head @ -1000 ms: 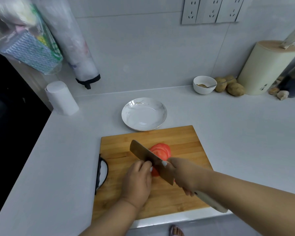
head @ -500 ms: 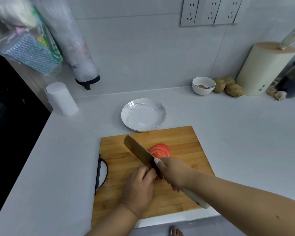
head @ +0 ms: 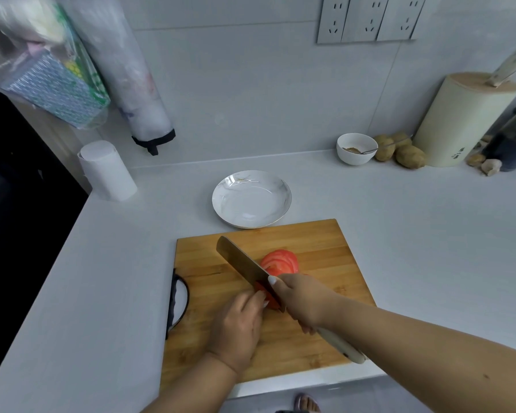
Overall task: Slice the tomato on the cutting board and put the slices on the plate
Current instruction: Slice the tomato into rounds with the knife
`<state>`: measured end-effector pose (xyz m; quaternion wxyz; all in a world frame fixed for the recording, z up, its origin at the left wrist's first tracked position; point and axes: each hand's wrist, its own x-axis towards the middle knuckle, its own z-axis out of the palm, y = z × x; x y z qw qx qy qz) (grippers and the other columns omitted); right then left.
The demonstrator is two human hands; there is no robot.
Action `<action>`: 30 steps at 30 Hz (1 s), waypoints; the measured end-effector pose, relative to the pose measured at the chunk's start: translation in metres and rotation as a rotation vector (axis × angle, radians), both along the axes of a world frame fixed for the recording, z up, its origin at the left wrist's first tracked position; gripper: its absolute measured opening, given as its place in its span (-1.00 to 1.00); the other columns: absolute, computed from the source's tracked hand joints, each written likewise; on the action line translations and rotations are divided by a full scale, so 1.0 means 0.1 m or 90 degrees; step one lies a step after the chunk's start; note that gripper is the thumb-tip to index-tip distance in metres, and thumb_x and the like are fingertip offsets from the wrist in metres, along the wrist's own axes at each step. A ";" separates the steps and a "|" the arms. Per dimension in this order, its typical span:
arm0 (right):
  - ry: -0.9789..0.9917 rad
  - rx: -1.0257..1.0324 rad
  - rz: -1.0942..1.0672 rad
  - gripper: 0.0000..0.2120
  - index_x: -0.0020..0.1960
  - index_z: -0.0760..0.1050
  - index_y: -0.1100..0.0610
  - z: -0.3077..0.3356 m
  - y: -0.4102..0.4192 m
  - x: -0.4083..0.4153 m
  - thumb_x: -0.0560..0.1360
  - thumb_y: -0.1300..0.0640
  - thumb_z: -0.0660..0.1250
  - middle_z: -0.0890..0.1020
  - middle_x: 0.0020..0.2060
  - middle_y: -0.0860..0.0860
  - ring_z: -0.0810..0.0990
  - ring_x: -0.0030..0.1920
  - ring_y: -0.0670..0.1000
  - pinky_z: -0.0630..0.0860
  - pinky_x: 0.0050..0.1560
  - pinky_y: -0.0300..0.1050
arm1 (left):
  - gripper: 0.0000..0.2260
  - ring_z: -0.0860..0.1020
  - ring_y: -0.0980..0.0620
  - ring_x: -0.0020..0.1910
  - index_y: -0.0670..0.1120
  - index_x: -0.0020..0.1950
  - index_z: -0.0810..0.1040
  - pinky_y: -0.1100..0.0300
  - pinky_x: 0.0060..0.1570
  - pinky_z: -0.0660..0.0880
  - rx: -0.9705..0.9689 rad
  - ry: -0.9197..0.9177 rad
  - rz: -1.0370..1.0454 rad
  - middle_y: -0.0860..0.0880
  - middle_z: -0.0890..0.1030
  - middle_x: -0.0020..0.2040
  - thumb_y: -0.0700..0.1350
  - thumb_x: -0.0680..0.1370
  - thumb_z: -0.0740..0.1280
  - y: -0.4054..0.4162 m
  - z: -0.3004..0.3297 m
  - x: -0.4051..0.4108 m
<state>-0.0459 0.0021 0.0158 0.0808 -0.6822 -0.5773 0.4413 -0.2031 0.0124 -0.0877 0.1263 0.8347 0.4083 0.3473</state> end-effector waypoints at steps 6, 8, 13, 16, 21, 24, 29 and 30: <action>0.000 -0.007 0.005 -0.55 -0.02 0.41 0.13 0.03 0.02 -0.01 0.65 -0.16 -0.09 0.57 -0.27 0.22 0.52 -0.47 0.11 0.51 -0.45 -0.08 | -0.82 0.55 0.07 -0.22 0.00 0.07 0.51 0.23 -0.28 0.51 -0.024 0.014 -0.006 0.00 0.60 -0.16 -0.11 0.50 0.22 0.03 0.04 0.00; -0.004 -0.009 0.004 -0.55 -0.02 0.41 0.13 0.04 0.02 -0.01 0.65 -0.17 -0.08 0.57 -0.27 0.21 0.53 -0.45 0.11 0.53 -0.42 -0.07 | -0.82 0.55 0.07 -0.23 -0.03 0.05 0.55 0.24 -0.30 0.52 -0.036 0.012 -0.003 0.01 0.60 -0.16 -0.10 0.50 0.22 0.03 0.04 0.00; -0.009 -0.015 -0.018 -0.50 -0.02 0.45 0.19 0.17 -0.05 0.07 0.64 -0.18 -0.07 0.57 -0.33 0.15 0.51 -0.52 0.04 0.47 -0.48 -0.17 | -0.80 0.57 0.05 -0.24 -0.08 0.00 0.60 0.20 -0.31 0.54 -0.047 0.005 0.016 -0.01 0.62 -0.16 -0.07 0.53 0.21 0.02 0.07 0.02; 0.000 -0.018 -0.021 -0.47 0.06 0.46 0.22 0.34 -0.13 0.17 0.64 -0.19 -0.06 0.51 -0.41 0.09 0.48 -0.58 -0.01 0.44 -0.52 -0.22 | -0.78 0.57 0.06 -0.23 -0.07 -0.01 0.60 0.23 -0.29 0.54 -0.060 0.012 0.028 0.00 0.62 -0.16 -0.05 0.54 0.19 0.03 0.08 0.02; -0.003 -0.033 -0.033 -0.55 -0.16 0.41 0.08 0.49 -0.30 0.28 0.62 -0.22 -0.03 0.50 -0.40 0.06 0.46 -0.59 -0.03 0.47 -0.48 -0.19 | -0.81 0.56 0.07 -0.24 -0.03 0.01 0.57 0.20 -0.31 0.56 -0.081 0.039 0.037 0.02 0.61 -0.16 -0.02 0.55 0.19 0.03 0.10 0.03; -0.007 -0.039 -0.039 -0.55 -0.22 0.37 0.07 0.52 -0.35 0.30 0.62 -0.22 -0.03 0.50 -0.40 0.06 0.46 -0.59 -0.01 0.46 -0.50 -0.20 | -0.89 0.57 0.07 -0.24 -0.04 0.01 0.58 0.21 -0.32 0.57 -0.078 0.046 0.039 0.01 0.62 -0.16 -0.11 0.52 0.30 0.02 0.12 0.04; -0.020 -0.054 -0.030 -0.57 -0.23 0.36 0.03 0.53 -0.37 0.28 0.62 -0.21 -0.03 0.51 -0.38 0.07 0.46 -0.59 -0.04 0.46 -0.50 -0.22 | -0.85 0.57 0.08 -0.25 -0.05 0.01 0.59 0.28 -0.30 0.54 -0.078 0.054 0.040 0.00 0.63 -0.16 -0.18 0.46 0.42 0.02 0.12 0.05; -0.022 -0.054 -0.029 -0.57 -0.23 0.36 0.03 0.53 -0.37 0.28 0.62 -0.21 -0.03 0.51 -0.38 0.06 0.45 -0.59 -0.04 0.46 -0.50 -0.22 | -0.85 0.57 0.08 -0.25 -0.06 0.02 0.59 0.29 -0.30 0.53 -0.077 0.057 0.043 0.00 0.63 -0.15 -0.18 0.46 0.41 0.01 0.12 0.05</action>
